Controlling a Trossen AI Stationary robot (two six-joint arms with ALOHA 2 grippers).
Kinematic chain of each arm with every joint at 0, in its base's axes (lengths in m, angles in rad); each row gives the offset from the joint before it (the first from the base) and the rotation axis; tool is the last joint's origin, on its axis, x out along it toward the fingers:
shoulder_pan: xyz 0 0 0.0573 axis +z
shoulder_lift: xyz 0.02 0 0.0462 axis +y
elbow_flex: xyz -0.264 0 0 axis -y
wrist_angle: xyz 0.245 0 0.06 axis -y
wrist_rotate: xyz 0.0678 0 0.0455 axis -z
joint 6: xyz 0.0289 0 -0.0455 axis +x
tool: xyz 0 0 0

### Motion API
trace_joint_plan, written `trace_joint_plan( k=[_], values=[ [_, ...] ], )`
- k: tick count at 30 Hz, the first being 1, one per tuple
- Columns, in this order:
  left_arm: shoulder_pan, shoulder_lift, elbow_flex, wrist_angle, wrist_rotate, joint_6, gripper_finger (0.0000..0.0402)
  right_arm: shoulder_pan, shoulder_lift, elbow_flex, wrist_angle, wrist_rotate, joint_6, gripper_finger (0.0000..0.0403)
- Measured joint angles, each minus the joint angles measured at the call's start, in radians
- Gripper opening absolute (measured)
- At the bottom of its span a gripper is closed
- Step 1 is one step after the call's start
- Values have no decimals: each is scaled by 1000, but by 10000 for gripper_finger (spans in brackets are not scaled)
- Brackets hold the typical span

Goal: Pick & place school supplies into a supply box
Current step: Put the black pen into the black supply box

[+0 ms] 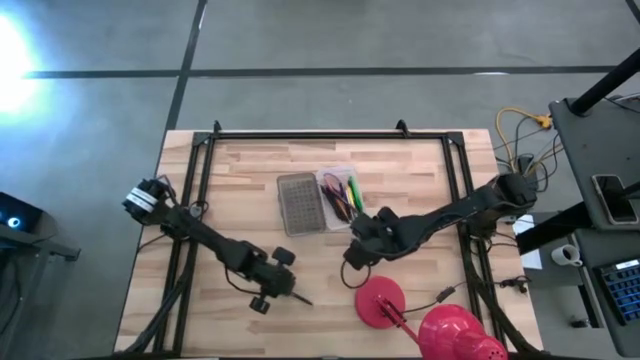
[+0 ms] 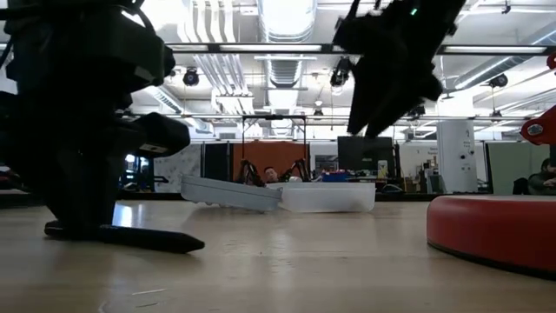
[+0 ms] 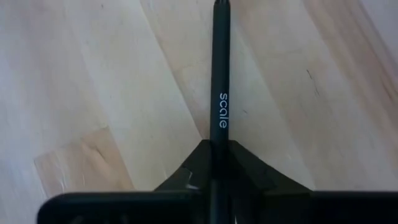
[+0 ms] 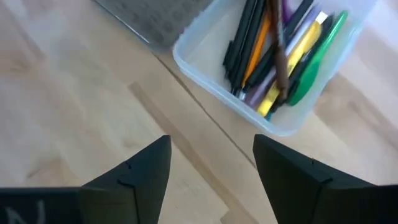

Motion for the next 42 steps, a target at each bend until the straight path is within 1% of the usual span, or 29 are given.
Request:
trace_joint_plan(
  k=[3, 6, 8, 9, 10, 12, 14, 15, 17, 19, 21, 23, 27, 31, 33, 35, 38, 40, 42],
  values=[
    [16, -6, 13, -39, 11, -12, 16, 16, -47, -16, -7, 48, 4, 210],
    [37, -75, 47, -106, 37, -6, 13, 23, -106, -38, -39, 135, 43, 203],
    [57, -131, 76, -221, 37, 23, 12, 23, -157, -53, -57, 199, 71, 198],
    [74, -163, 90, -308, 29, 38, 12, 23, -183, -65, -64, 220, 76, 195],
    [94, -194, 121, -352, 24, 60, 12, 24, -208, -77, -68, 237, 75, 193],
    [136, -246, 195, -388, -13, 139, 12, 22, -248, -101, -64, 262, 61, 190],
    [196, -266, 250, -506, -44, 250, 11, 18, -277, -127, -65, 292, 41, 189],
    [229, -264, 275, -535, -51, 320, 11, 17, -285, -139, -63, 304, 29, 189],
    [305, -232, 336, -524, -53, 491, 11, 13, -293, -162, -47, 317, 19, 189],
    [381, -203, 396, -570, -76, 645, 12, 11, -292, -180, -36, 317, 32, 189],
    [457, -163, 470, -570, -105, 762, 18, 11, -284, -190, -25, 316, 74, 187],
    [528, -105, 531, -601, -109, 852, 21, 11, -267, -194, -6, 316, 121, 187],
    [654, 2, 674, -587, -105, 946, 19, 13, -228, -188, 39, 288, 137, 187],
    [732, 137, 819, -597, -104, 1080, 18, 15, -187, -157, 25, 252, 76, 186],
    [760, 201, 879, -607, -79, 1137, 18, 20, -174, -131, -22, 252, 54, 184],
    [783, 233, 922, -610, -43, 1115, 18, 22, -165, -100, -87, 252, 58, 184],
    [812, 255, 957, -621, -19, 1119, 18, 24, -167, -59, -229, 255, 126, 185],
    [822, 265, 946, -619, 8, 1130, 18, 25, -177, -37, -315, 266, 170, 185],
    [821, 271, 923, -603, 14, 1132, 18, 28, -181, -23, -391, 284, 192, 185]
  ],
)
